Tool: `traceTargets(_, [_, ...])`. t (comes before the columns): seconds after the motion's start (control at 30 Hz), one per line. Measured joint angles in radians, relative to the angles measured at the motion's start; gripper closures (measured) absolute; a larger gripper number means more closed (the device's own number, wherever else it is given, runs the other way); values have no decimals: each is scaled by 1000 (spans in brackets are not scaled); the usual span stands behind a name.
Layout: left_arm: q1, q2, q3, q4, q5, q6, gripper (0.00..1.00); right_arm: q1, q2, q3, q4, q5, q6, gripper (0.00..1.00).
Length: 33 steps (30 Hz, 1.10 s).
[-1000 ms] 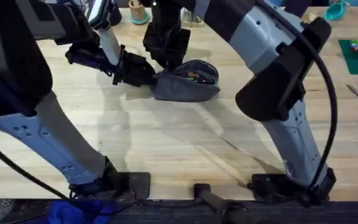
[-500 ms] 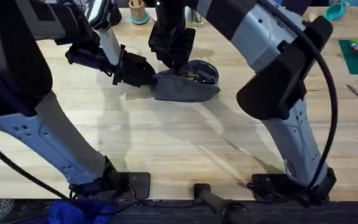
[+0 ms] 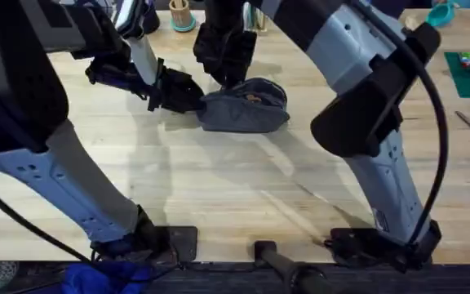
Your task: Unzip the bag, pick up the pens from the table one at a time and place them inside, then zip the bag closed.
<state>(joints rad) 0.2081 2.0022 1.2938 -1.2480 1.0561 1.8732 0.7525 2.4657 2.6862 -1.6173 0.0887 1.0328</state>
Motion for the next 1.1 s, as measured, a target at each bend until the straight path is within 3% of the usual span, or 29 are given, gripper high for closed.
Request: traceTargets(1.1, [0,0,0,4,7,0,959,-26,0,0,0,-7,-12,972])
